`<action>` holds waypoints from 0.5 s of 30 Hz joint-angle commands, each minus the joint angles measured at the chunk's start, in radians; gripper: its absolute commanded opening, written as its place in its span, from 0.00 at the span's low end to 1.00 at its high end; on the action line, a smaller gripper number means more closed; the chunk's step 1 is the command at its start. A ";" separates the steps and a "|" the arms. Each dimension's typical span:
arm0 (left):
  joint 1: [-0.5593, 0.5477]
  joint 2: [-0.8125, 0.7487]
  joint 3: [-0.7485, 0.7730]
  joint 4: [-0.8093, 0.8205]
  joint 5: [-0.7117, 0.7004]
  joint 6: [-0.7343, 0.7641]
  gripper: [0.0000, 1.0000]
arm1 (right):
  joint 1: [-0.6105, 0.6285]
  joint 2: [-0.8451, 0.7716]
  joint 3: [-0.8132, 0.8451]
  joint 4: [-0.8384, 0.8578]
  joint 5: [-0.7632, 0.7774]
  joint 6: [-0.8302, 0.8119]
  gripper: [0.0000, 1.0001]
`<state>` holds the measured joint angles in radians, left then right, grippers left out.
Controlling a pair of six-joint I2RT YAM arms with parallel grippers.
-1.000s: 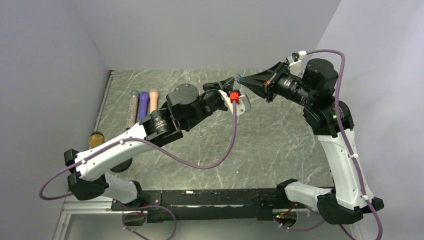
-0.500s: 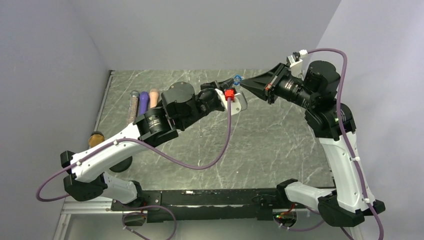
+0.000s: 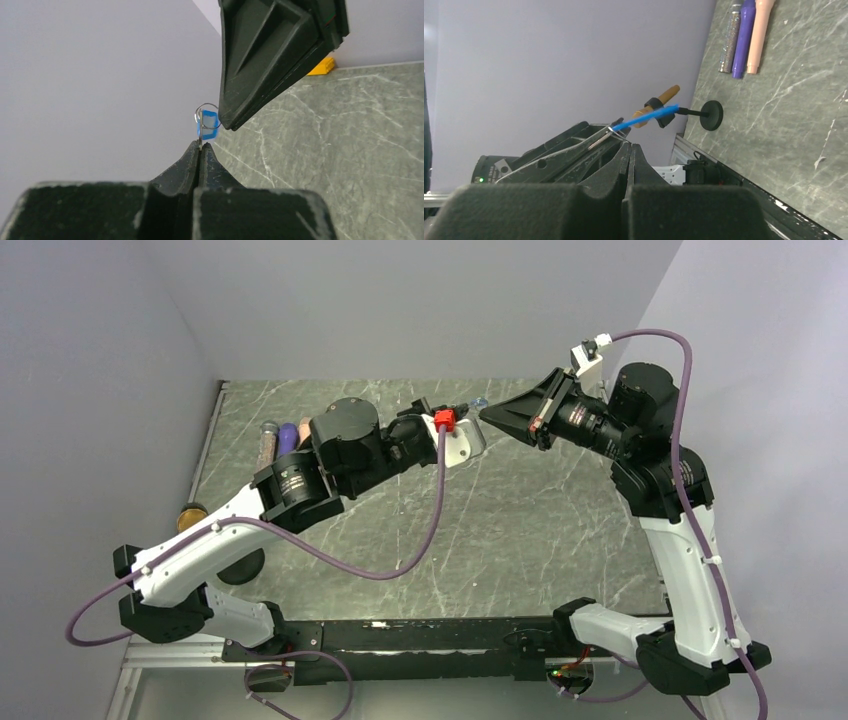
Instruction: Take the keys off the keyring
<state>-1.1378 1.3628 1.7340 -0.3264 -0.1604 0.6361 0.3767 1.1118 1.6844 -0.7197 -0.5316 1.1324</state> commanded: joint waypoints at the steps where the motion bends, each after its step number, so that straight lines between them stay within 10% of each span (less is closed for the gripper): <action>1: -0.007 -0.054 0.055 0.044 0.058 -0.067 0.00 | -0.001 0.008 0.050 -0.046 0.001 -0.074 0.00; 15: -0.006 -0.072 0.016 0.052 0.054 -0.099 0.00 | -0.003 -0.011 0.046 0.064 -0.109 -0.137 0.00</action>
<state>-1.1397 1.3159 1.7519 -0.3237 -0.1055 0.5777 0.3763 1.1469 1.7664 -0.7914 -0.5713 0.9932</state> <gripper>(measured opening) 0.021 0.008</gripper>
